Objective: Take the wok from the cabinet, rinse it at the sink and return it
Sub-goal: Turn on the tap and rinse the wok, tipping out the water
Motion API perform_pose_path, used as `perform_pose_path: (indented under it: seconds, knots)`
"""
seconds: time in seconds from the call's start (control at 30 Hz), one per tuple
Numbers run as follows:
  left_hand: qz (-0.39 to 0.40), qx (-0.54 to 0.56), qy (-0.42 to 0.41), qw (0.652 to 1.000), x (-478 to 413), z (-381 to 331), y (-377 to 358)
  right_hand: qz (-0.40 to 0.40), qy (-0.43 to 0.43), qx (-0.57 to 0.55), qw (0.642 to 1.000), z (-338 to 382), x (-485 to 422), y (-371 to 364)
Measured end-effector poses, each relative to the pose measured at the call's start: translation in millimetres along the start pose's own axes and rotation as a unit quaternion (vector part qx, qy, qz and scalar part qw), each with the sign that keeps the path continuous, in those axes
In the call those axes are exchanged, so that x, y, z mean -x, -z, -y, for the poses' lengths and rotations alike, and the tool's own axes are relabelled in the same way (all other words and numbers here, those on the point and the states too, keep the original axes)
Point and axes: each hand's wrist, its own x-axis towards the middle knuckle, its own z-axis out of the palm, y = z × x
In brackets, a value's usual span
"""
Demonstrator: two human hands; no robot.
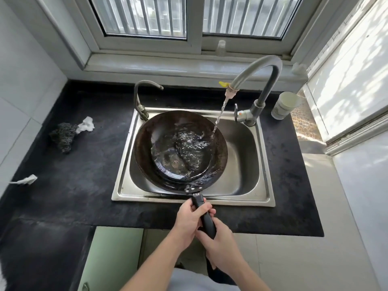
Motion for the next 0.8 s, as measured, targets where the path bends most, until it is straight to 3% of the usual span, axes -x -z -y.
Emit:
perform_pose_path:
  seconds: [0.43,0.8]
  knots:
    - [0.059,0.063,0.037,0.996,-19.2,1.4,-26.3,-0.034,0.008,0.073,0.997,-2.0,-5.3,29.6]
    - [-0.027,-0.028,-0.021,0.999,0.8,-6.4,22.5,0.021,0.008,-0.002,1.0,16.3,1.1,-15.5]
